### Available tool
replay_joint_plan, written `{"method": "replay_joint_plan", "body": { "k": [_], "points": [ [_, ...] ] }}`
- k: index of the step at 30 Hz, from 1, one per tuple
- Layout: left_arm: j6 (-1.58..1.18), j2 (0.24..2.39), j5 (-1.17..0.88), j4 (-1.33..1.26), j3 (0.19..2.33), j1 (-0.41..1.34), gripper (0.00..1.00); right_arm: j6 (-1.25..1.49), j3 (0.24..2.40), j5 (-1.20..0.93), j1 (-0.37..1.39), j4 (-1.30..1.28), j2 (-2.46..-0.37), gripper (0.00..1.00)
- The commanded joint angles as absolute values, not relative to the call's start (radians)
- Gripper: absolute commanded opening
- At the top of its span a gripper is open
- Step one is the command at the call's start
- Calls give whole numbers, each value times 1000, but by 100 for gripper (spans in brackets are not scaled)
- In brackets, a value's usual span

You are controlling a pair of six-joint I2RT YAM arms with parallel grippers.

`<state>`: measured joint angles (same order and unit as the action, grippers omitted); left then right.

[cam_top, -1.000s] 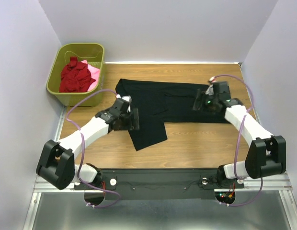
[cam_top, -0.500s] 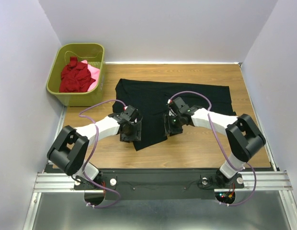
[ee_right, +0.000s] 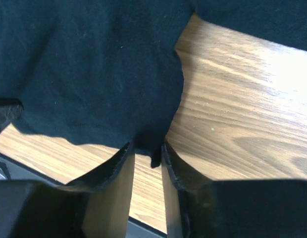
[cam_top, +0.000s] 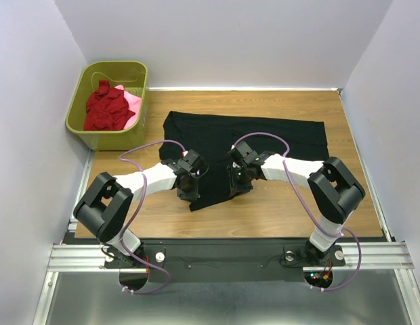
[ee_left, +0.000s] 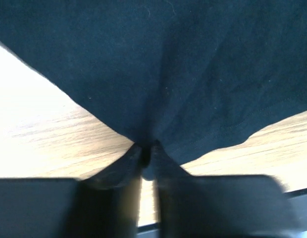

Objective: Fold and stack the t-shirts
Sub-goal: Fold the tshirt

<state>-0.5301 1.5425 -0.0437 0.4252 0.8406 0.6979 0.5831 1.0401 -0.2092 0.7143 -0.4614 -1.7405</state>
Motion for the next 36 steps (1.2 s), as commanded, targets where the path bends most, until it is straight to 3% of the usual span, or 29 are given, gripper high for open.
{"method": "replay_joint_plan", "body": {
  "k": [1, 2, 5, 8, 23, 36],
  "points": [
    [-529, 1582, -40, 459, 834, 709, 11, 592, 1065, -172, 724, -463, -1767, 28],
    [-528, 1580, -38, 459, 836, 709, 0, 589, 1066, -170, 723, -463, -1763, 21],
    [-528, 1571, -26, 465, 845, 709, 0, 584, 1074, -158, 723, -463, -1743, 6],
    [-523, 1555, -9, 483, 877, 709, 0, 577, 1091, -132, 723, -465, -1724, 1],
    [-411, 1664, 135, 543, 1262, 595, 0, 503, 1344, -75, 594, -502, -1759, 1],
    [-304, 1844, 187, 517, 1593, 512, 0, 434, 1580, -94, 476, -502, -1911, 1]
  ]
}}
